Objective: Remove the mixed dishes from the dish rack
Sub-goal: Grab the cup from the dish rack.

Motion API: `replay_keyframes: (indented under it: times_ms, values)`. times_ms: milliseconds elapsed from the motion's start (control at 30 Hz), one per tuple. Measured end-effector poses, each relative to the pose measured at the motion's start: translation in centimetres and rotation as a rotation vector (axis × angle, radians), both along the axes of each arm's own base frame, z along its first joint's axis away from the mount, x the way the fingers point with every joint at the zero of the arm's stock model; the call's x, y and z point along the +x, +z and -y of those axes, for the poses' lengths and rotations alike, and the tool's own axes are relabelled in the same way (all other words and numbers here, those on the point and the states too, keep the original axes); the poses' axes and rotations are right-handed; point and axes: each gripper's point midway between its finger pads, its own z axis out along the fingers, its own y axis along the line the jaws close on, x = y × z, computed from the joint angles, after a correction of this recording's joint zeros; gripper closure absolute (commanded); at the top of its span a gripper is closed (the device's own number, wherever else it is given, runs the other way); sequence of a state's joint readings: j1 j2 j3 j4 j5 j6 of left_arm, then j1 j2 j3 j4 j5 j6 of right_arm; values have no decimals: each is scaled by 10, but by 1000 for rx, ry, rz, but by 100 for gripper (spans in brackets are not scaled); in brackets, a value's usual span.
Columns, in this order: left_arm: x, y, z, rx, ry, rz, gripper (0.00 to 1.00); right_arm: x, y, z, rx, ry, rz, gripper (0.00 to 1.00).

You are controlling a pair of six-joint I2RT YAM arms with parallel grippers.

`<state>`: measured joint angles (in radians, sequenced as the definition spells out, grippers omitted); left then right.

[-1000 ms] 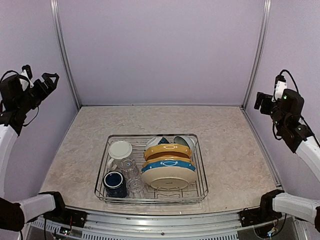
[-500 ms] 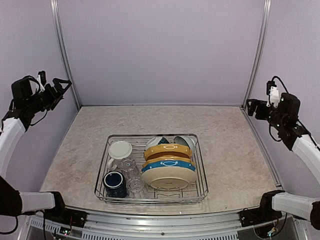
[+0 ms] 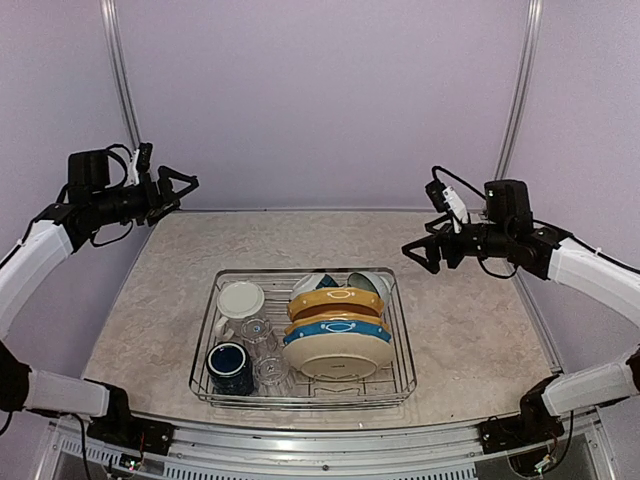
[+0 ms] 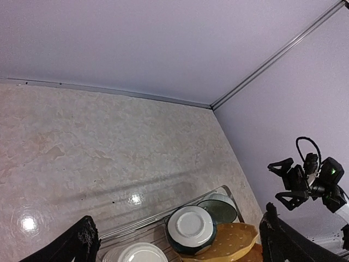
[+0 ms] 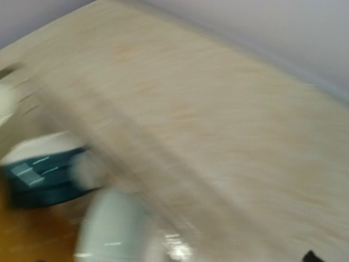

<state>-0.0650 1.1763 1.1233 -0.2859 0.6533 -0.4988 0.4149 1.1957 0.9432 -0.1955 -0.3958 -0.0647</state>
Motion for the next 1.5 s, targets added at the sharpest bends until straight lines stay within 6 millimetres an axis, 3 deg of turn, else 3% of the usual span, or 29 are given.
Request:
replay_keyframes:
  times_ms: [167,333,467,600,700,1000,1167,1267,1500]
  values:
    - [-10,-3,31,52,-95,-4,1,-31,-24,-53,-39,251,-63,6]
    - [-17,-16,54,94,-171,-28,1,-47,-31,-82,-39,406,-95,9]
    - [-24,-29,72,132,-228,-54,1,-54,-37,-93,-39,461,-112,13]
    - [-32,-40,93,174,-292,-80,1,-57,-40,-104,-48,512,-126,25]
    - [-38,-48,105,199,-328,-95,1,-56,-41,-114,-53,541,-133,27]
    - [-42,-63,115,234,-361,-131,1,-72,-47,-130,-54,619,-159,47]
    - [-41,-67,116,239,-362,-144,1,-81,-59,-139,-77,668,-192,52]
    - [-41,-72,117,243,-366,-156,1,-84,-60,-142,-84,686,-199,50]
    - [-45,-84,126,263,-386,-200,1,-82,-58,-144,-74,676,-203,31]
